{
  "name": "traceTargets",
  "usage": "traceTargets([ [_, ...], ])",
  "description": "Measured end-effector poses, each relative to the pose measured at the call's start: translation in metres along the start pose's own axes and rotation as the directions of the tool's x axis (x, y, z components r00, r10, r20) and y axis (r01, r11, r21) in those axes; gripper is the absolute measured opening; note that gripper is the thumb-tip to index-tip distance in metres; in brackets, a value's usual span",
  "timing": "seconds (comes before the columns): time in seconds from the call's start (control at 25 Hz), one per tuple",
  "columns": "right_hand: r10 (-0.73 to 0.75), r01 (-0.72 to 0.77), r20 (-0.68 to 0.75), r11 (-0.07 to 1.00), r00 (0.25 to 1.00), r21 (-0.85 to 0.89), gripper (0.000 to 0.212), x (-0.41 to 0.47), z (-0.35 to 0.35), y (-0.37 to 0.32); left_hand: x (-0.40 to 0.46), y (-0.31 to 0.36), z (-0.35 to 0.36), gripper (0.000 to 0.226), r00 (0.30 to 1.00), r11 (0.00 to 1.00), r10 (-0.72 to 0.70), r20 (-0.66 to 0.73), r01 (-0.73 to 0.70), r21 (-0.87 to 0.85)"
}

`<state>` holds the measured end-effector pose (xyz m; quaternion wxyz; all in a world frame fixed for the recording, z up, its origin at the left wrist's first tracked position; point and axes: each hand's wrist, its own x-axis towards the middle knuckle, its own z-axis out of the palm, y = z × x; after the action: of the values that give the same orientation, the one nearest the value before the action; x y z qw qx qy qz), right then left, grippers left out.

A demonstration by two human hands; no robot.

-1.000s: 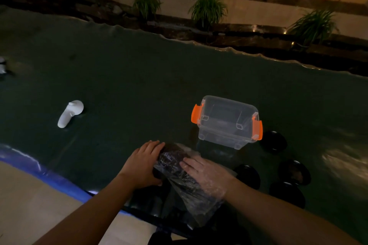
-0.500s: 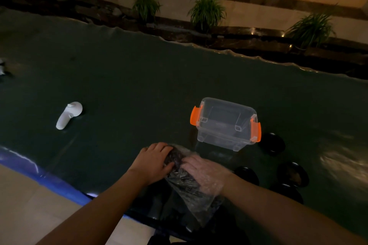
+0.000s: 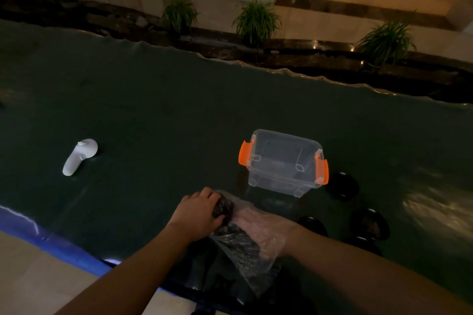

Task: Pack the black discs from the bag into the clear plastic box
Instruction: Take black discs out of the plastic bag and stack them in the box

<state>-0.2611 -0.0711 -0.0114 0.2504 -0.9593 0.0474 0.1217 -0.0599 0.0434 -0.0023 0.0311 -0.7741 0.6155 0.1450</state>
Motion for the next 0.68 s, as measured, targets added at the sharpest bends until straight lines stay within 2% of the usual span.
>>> traceTargets([
  [0.12, 0.117, -0.114, 0.027, 0.991, 0.993, -0.071, 0.119, -0.009, 0.009, -0.001, 0.0, 0.004, 0.004, 0.054, 1.0, 0.999, 0.015, -0.021, -0.014, 0.031],
  [0.16, 0.167, -0.164, 0.032, 0.982, 0.985, -0.095, 0.116, -0.012, 0.013, -0.003, 0.0, 0.006, 0.006, 0.052, 1.0, 0.999, 0.019, -0.021, -0.018, 0.042],
  [0.28, 0.208, -0.211, -0.034, 0.967, 0.978, -0.142, 0.08, -0.021, 0.031, -0.019, 0.001, 0.011, 0.012, 0.047, 1.0, 0.998, -0.007, -0.01, 0.008, 0.058],
  [0.32, 0.174, -0.192, -0.112, 0.966, 0.978, -0.176, 0.067, -0.024, 0.034, -0.022, 0.003, 0.012, 0.012, 0.046, 1.0, 0.998, -0.025, -0.002, 0.025, 0.057],
  [0.36, 0.14, -0.175, -0.174, 0.962, 0.975, -0.209, 0.06, -0.031, 0.033, -0.026, 0.006, 0.011, 0.011, 0.045, 0.999, 0.998, -0.042, 0.007, 0.042, 0.053],
  [0.4, 0.135, -0.174, -0.163, 0.951, 0.977, -0.254, 0.058, -0.038, 0.029, -0.032, 0.008, 0.01, 0.01, 0.046, 0.998, 0.997, -0.059, 0.014, 0.058, 0.046],
  [0.48, 0.069, -0.08, -0.046, 0.942, 0.997, -0.325, 0.06, -0.056, 0.025, -0.042, 0.011, 0.006, 0.006, 0.048, 0.997, 0.996, -0.082, 0.012, 0.081, 0.023],
  [0.6, -0.011, -0.004, -0.05, 0.958, 0.999, -0.288, 0.073, -0.084, 0.008, -0.055, 0.015, -0.001, 0.0, 0.046, 0.994, 0.994, -0.108, -0.02, 0.108, -0.022],
  [0.68, -0.011, 0.005, -0.021, 0.969, 1.0, -0.246, 0.093, -0.105, -0.016, -0.057, 0.016, -0.003, -0.001, 0.045, 0.992, 0.993, -0.119, -0.046, 0.12, 0.0],
])
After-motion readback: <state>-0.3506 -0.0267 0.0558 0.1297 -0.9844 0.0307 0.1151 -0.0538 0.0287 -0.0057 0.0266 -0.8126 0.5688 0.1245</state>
